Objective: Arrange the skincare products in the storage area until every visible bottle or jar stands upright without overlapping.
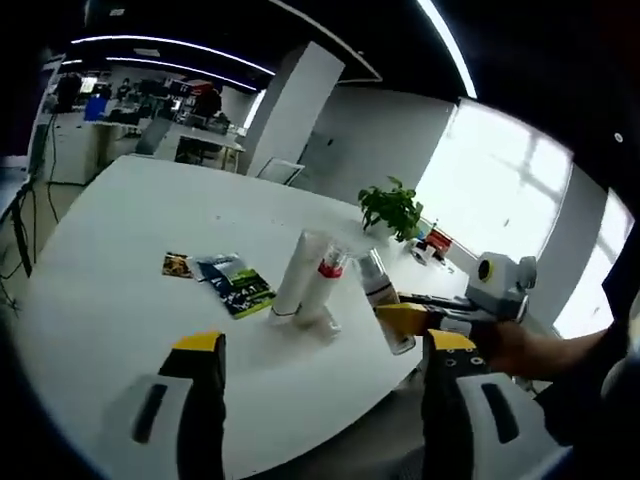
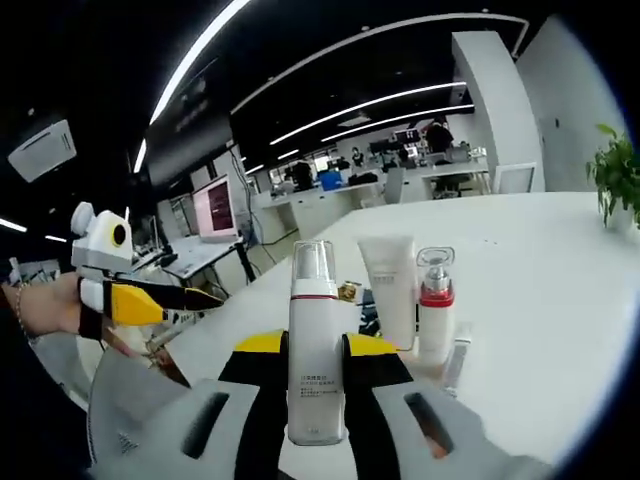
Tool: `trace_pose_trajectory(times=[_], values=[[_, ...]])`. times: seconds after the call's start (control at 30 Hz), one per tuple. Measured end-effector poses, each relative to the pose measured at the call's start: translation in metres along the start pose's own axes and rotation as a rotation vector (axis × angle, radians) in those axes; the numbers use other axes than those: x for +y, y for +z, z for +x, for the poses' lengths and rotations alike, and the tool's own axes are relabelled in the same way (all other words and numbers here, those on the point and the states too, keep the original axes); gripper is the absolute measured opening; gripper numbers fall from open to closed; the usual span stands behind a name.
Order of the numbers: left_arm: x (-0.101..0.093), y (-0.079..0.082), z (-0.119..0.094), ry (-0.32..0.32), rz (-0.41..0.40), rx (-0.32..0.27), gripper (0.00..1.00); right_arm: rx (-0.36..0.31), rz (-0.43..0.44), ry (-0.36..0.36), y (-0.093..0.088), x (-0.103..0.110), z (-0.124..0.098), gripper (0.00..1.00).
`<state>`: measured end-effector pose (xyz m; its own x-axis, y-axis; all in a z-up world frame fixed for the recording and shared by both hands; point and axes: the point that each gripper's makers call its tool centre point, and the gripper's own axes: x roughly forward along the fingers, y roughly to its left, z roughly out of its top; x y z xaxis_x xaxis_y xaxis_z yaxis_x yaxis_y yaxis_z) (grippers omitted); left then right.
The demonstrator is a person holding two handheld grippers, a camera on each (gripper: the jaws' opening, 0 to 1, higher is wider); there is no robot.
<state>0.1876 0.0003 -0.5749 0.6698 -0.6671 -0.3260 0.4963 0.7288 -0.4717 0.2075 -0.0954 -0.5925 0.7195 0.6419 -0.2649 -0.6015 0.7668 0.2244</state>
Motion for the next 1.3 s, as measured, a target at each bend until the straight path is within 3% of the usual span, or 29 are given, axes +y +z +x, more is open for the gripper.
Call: trace_pose_trajectory(times=[0.3,0.57,0.7,0.83,1.03,1.3], values=[[-0.013,0.015,0.011,-0.027,-0.08,-0.05,0.57,-0.005,-0.125,0.061,0.01,0.039,0.012,0.2],[-0.016,0.028,0.019,-0.037,-0.209,-0.123,0.45,-0.01,-0.191,0.108,0.016,0.063,0.019,0.2],[-0.018,0.031,0.021,-0.025,-0.231,-0.145,0.39,-0.017,-0.186,0.12,0.017,0.067,0.021,0.2],[-0.02,0.024,0.025,-0.033,-0.273,-0.129,0.36,-0.019,-0.193,0.121,0.02,0.07,0.023,0.2],[-0.017,0.022,0.024,-0.004,-0.294,-0.14,0.17,-0.018,-0.196,0.115,0.021,0.07,0.025,0.2],[-0.021,0.026,0.024,-0.022,-0.279,-0.152,0.16,-0.004,-0.215,0.098,0.024,0.07,0.024,0.2]])
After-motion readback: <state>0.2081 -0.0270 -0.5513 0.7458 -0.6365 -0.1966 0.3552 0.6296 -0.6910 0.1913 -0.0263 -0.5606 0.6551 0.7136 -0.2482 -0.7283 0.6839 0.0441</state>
